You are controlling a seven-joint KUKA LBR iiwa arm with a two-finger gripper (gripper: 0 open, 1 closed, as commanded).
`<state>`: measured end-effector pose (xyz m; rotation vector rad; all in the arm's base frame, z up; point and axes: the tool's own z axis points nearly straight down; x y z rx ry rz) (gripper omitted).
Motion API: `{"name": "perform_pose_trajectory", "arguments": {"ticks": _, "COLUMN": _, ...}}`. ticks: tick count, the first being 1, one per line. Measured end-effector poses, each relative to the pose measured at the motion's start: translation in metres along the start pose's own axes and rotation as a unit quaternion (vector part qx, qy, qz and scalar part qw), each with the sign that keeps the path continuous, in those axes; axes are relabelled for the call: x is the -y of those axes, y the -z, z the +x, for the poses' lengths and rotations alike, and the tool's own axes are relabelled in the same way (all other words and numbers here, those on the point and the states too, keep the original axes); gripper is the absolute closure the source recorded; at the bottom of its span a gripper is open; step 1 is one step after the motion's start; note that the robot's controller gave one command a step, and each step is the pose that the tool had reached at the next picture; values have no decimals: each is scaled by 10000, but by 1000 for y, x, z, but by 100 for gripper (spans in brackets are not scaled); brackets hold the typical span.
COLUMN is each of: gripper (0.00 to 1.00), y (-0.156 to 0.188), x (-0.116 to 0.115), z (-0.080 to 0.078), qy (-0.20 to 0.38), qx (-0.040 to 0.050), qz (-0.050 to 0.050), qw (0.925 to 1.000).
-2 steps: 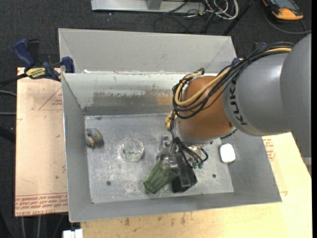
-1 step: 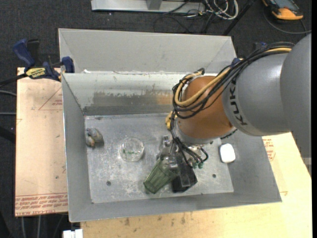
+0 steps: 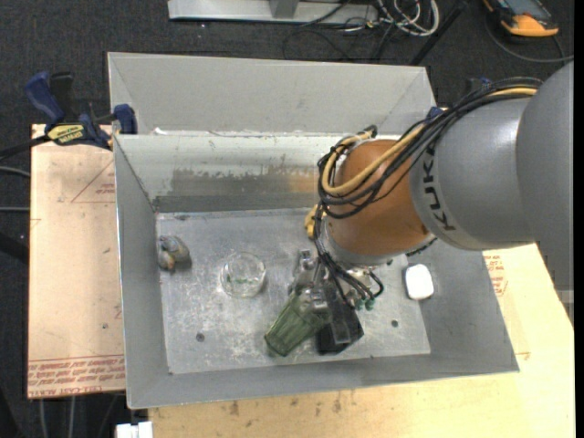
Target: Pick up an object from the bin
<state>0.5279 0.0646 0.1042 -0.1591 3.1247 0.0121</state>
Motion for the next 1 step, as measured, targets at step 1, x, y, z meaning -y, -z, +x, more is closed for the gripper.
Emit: {"name": "perform_pose_trajectory", "arguments": {"ticks": 1, "gripper": 100, "y": 0, "x": 0, "z": 0, "qy": 0, "qx": 0, "qz": 0, "qw": 10000}}
